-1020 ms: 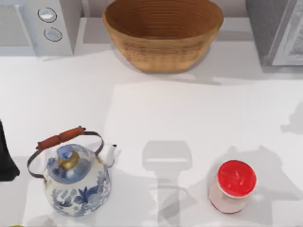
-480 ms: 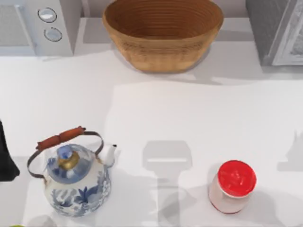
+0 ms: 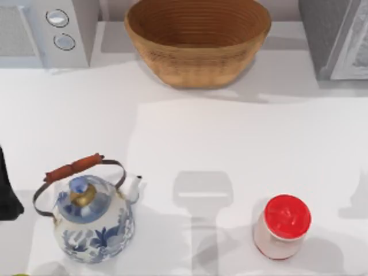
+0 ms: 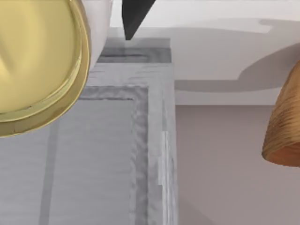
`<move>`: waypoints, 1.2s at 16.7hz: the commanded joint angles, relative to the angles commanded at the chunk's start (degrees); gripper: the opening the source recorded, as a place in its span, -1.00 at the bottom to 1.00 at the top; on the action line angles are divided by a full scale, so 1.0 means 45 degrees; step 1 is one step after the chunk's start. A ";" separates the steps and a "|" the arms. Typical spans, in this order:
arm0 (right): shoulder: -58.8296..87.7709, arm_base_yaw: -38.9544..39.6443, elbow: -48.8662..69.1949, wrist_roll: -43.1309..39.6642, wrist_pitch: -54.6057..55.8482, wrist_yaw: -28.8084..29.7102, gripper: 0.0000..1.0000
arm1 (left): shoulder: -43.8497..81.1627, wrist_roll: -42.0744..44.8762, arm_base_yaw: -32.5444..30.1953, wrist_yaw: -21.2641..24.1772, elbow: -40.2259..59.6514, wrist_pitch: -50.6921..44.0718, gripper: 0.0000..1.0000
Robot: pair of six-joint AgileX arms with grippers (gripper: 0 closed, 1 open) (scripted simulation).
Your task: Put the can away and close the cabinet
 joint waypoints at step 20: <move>1.2331 0.1841 1.5765 0.0147 -0.4054 0.1580 -1.00 | 0.0000 0.0000 0.0000 0.0000 0.0000 0.0000 1.00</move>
